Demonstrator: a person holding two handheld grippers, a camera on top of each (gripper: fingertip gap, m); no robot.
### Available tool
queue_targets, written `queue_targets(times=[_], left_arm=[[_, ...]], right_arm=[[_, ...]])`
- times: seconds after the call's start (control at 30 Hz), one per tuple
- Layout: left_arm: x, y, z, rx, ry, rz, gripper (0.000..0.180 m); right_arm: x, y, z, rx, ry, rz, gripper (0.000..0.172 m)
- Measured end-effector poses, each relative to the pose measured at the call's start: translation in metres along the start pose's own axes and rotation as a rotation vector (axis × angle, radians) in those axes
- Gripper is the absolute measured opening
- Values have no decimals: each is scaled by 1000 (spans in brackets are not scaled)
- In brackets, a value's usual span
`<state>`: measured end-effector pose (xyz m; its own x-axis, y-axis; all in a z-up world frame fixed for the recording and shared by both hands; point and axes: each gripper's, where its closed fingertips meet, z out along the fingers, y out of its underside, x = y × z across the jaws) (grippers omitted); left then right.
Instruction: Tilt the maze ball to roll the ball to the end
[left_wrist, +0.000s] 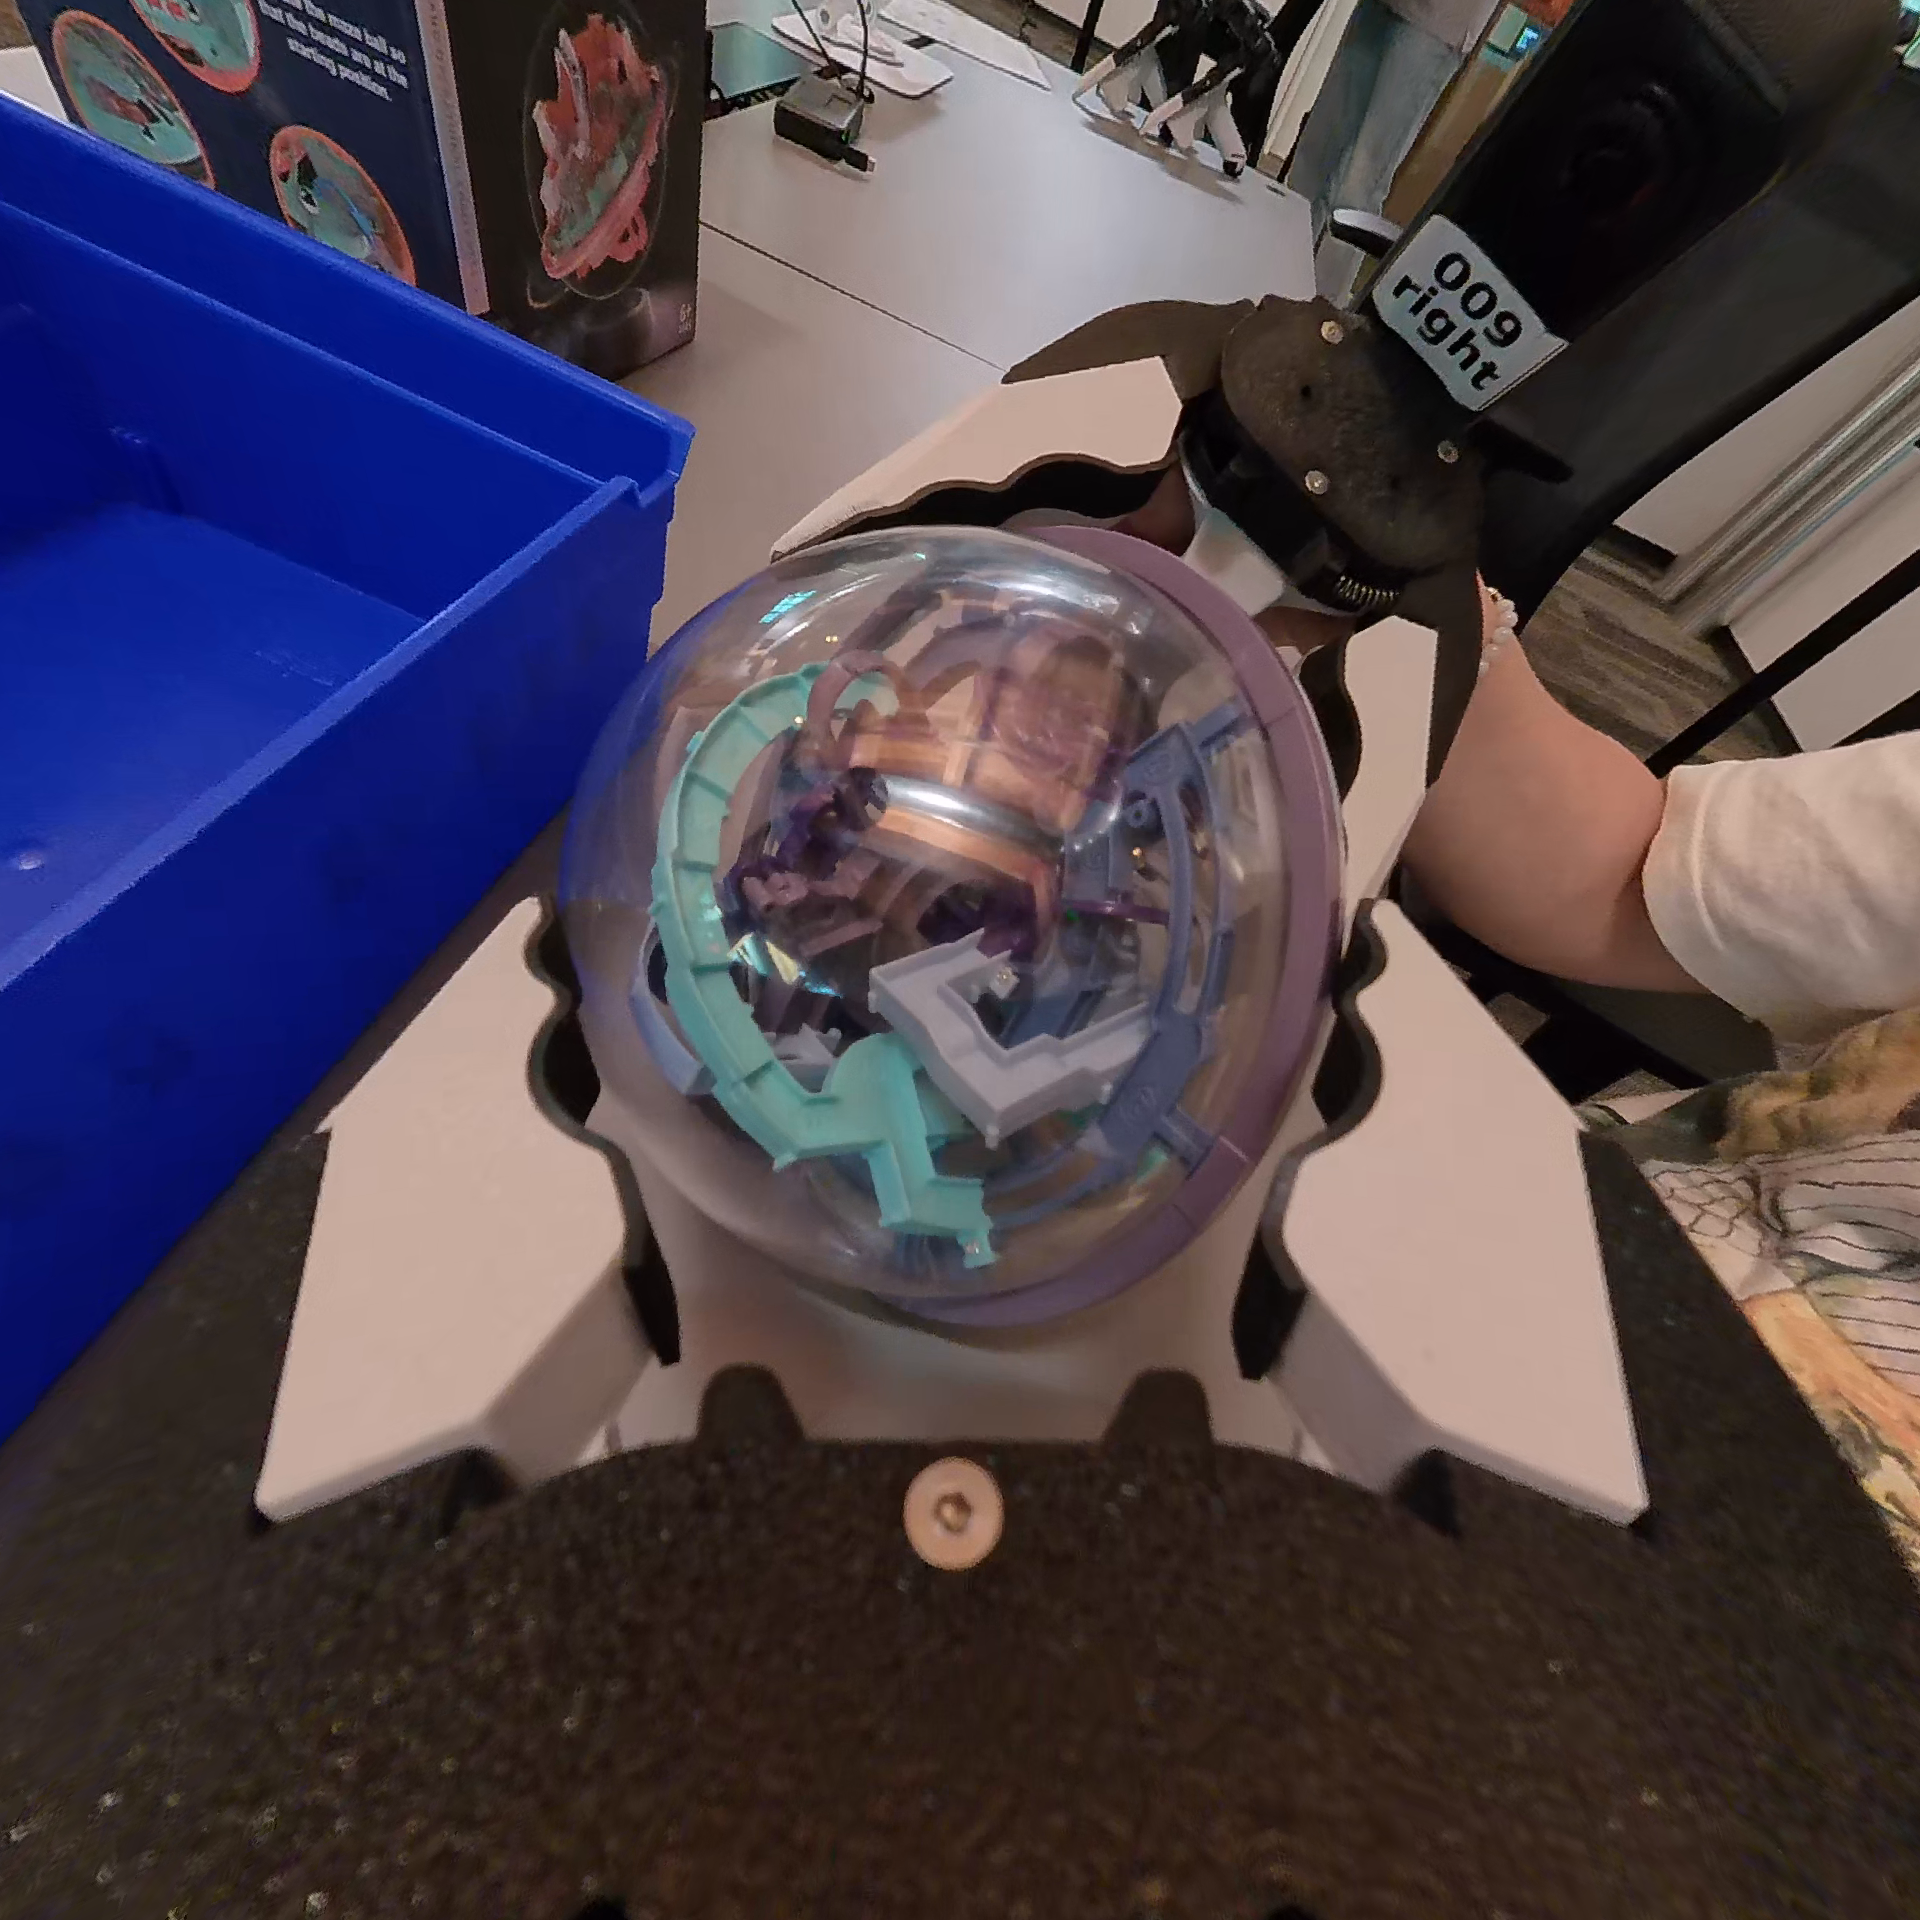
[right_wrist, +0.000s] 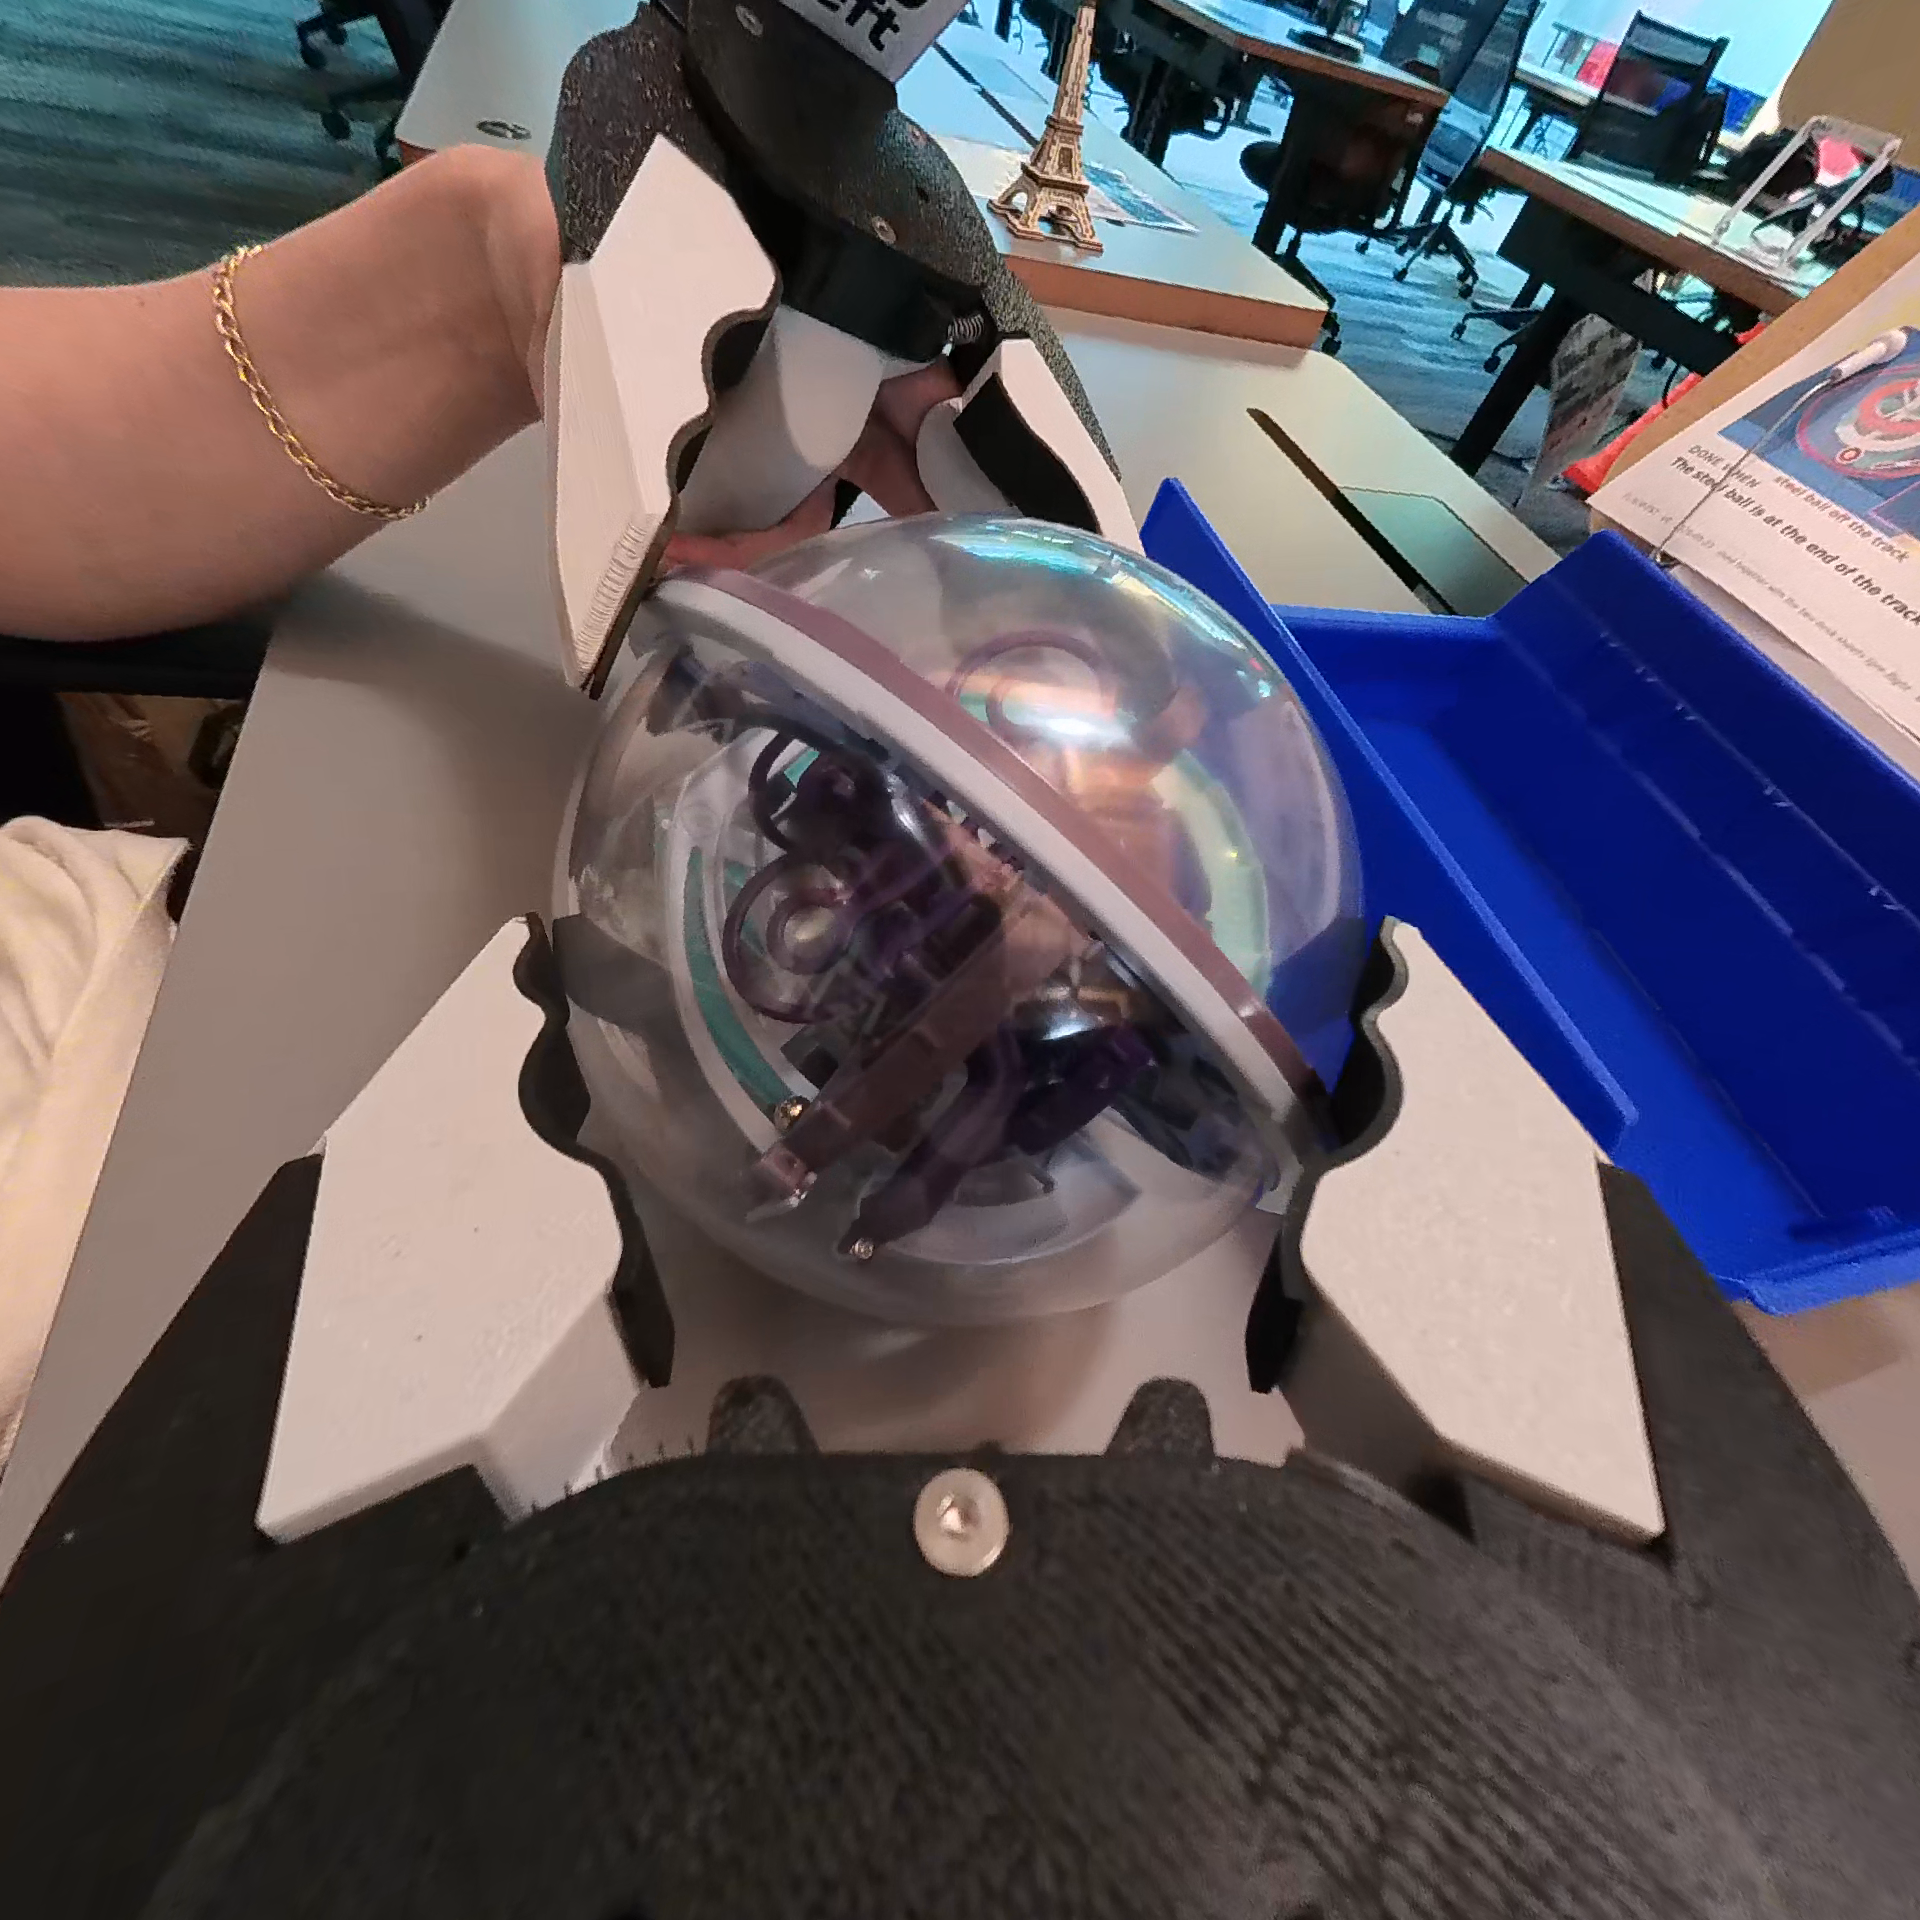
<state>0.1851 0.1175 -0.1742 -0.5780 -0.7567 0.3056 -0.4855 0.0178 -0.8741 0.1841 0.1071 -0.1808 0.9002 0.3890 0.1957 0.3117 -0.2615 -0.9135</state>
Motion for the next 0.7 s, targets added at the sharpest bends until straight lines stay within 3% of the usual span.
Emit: queue_targets(times=[0.13,0.27,0.37,0.7], left_arm=[[-1,-1,0,11,5,-15,138],[-4,-2,0,23,8,-69,138],[-4,1,-1,6,12,-104,139],[-16,-12,-1,115,-19,-139,138]], right_arm=[[0,1,2,8,8,-16,147],[4,17,6,-96,68,-170,156],[3,16,5,-81,50,-185,153],[10,22,7,-124,58,-4,146]])
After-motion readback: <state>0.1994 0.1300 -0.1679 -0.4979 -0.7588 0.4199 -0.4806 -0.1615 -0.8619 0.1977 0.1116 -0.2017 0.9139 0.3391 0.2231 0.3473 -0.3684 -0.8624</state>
